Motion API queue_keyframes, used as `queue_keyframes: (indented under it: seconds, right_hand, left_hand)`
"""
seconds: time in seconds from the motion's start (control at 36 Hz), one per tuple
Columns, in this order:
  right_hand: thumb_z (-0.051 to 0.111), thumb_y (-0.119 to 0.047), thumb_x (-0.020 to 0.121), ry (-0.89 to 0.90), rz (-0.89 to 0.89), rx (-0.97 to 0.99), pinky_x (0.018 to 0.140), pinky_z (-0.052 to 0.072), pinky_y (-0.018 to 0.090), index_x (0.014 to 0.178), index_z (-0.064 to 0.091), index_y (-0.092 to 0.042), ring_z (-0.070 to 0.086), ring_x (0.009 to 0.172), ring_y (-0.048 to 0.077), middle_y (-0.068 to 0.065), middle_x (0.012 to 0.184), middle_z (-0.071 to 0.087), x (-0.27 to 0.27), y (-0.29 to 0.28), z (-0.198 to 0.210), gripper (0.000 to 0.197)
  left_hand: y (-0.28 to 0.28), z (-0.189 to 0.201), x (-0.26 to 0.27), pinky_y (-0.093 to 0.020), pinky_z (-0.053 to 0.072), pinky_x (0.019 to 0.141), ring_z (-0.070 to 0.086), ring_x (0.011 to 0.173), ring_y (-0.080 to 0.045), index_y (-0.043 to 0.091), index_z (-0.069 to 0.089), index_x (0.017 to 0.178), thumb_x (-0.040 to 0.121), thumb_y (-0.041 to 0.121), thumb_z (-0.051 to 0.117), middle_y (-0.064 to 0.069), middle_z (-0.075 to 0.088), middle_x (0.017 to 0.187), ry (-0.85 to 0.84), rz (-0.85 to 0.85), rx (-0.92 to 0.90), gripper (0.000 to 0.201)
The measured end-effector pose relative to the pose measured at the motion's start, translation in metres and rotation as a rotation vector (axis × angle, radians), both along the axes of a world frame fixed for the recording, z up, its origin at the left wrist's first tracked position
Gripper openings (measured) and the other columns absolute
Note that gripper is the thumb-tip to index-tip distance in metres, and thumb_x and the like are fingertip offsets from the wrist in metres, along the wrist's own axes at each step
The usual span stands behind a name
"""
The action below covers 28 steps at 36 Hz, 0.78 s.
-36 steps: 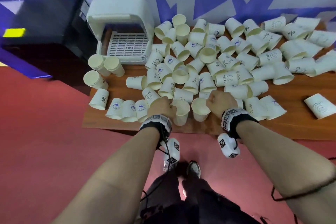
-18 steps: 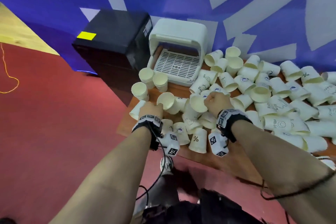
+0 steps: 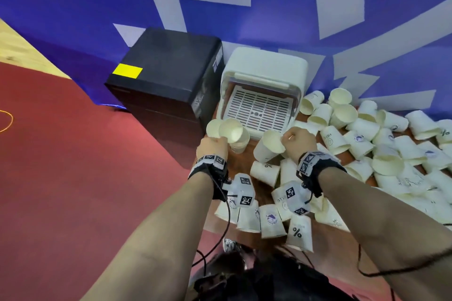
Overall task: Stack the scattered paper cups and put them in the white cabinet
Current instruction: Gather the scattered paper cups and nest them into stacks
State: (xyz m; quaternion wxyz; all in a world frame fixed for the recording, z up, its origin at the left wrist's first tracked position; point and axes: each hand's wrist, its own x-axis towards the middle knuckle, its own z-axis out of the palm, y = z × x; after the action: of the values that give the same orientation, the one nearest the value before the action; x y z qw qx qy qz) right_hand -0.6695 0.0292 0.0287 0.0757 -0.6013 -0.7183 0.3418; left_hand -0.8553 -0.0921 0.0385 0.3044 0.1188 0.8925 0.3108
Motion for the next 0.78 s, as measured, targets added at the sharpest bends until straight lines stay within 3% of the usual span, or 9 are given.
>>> queue_keyframes:
  seconds: [0.08, 0.14, 0.28, 0.39, 0.44, 0.53, 0.61, 0.69, 0.78]
  right_hand:
    - [0.054, -0.021, 0.088, -0.001, -0.015, 0.011, 0.08, 0.052, 0.036, 0.094, 0.07, -0.009, 0.063, 0.092, 0.033, 0.013, 0.094, 0.07, -0.002, 0.014, -0.001, 0.021]
    - [0.054, -0.019, 0.088, 0.01, -0.023, 0.011, 0.079, 0.052, 0.036, 0.094, 0.069, -0.008, 0.062, 0.09, 0.033, 0.013, 0.094, 0.069, -0.004, 0.024, -0.001, 0.02]
    - [0.051, -0.017, 0.091, 0.077, -0.068, 0.059, 0.074, 0.05, 0.034, 0.093, 0.069, -0.003, 0.063, 0.088, 0.036, 0.018, 0.091, 0.069, -0.012, 0.046, -0.003, 0.023]
    - [0.057, -0.016, 0.089, 0.162, -0.115, 0.031, 0.074, 0.046, 0.028, 0.093, 0.072, -0.006, 0.061, 0.084, 0.028, 0.014, 0.09, 0.07, -0.023, 0.059, -0.002, 0.019]
    - [0.059, -0.016, 0.088, 0.224, -0.132, 0.013, 0.068, 0.041, 0.021, 0.089, 0.071, -0.009, 0.058, 0.075, 0.022, 0.009, 0.084, 0.067, -0.032, 0.062, 0.0, 0.014]
    - [0.062, -0.015, 0.087, 0.317, -0.118, -0.034, 0.049, 0.039, 0.01, 0.084, 0.07, -0.011, 0.056, 0.052, 0.007, 0.005, 0.07, 0.064, -0.047, 0.059, 0.001, 0.009]
    - [0.066, -0.014, 0.087, 0.362, -0.084, -0.105, 0.05, 0.045, 0.017, 0.081, 0.068, -0.013, 0.055, 0.04, 0.001, 0.004, 0.066, 0.064, -0.061, 0.051, -0.002, 0.006]
    - [0.067, -0.02, 0.083, 0.324, -0.023, -0.136, 0.065, 0.056, 0.03, 0.078, 0.069, -0.019, 0.067, 0.062, 0.017, 0.004, 0.074, 0.069, -0.072, 0.044, -0.013, 0.005]
    - [0.066, -0.02, 0.08, 0.272, 0.012, -0.12, 0.071, 0.059, 0.037, 0.072, 0.069, -0.024, 0.069, 0.072, 0.026, 0.006, 0.074, 0.071, -0.08, 0.036, -0.019, 0.01]
  left_hand:
    - [0.007, -0.003, -0.002, -0.032, 0.045, 0.065, 0.056, 0.067, -0.031, 0.012, 0.056, 0.057, 0.078, 0.026, 0.058, -0.005, 0.055, 0.058, 0.001, -0.023, -0.009, 0.025]
    - [0.011, -0.003, -0.003, -0.033, 0.048, 0.065, 0.055, 0.063, -0.03, 0.013, 0.054, 0.054, 0.077, 0.027, 0.058, -0.004, 0.054, 0.056, -0.011, -0.036, -0.023, 0.028]
    - [0.019, -0.004, -0.003, -0.039, 0.056, 0.081, 0.064, 0.08, -0.034, 0.012, 0.06, 0.08, 0.077, 0.034, 0.056, -0.009, 0.064, 0.08, -0.01, -0.067, -0.089, 0.023]
    - [0.022, -0.008, -0.004, -0.038, 0.055, 0.08, 0.064, 0.081, -0.034, 0.013, 0.061, 0.085, 0.079, 0.036, 0.057, -0.008, 0.065, 0.082, -0.008, -0.052, -0.116, 0.024]
    - [0.022, -0.009, -0.004, -0.036, 0.055, 0.076, 0.064, 0.078, -0.033, 0.013, 0.064, 0.087, 0.078, 0.04, 0.056, -0.007, 0.065, 0.079, -0.002, -0.043, -0.128, 0.029]
    - [0.021, -0.019, -0.004, -0.034, 0.054, 0.071, 0.064, 0.075, -0.033, 0.019, 0.065, 0.091, 0.079, 0.047, 0.053, -0.005, 0.068, 0.082, 0.028, -0.051, -0.143, 0.033]
    - [0.016, -0.029, -0.005, -0.029, 0.05, 0.063, 0.064, 0.07, -0.027, 0.025, 0.068, 0.093, 0.075, 0.049, 0.052, 0.001, 0.07, 0.078, 0.061, -0.07, -0.126, 0.033]
    - [0.006, -0.025, -0.004, -0.027, 0.047, 0.054, 0.064, 0.065, -0.025, 0.022, 0.072, 0.083, 0.075, 0.044, 0.055, -0.002, 0.069, 0.068, 0.049, -0.063, -0.105, 0.029]
    - [-0.004, -0.019, -0.007, -0.036, 0.057, 0.063, 0.066, 0.068, -0.032, 0.013, 0.071, 0.067, 0.072, 0.035, 0.056, -0.008, 0.069, 0.066, 0.03, -0.002, -0.09, 0.027]
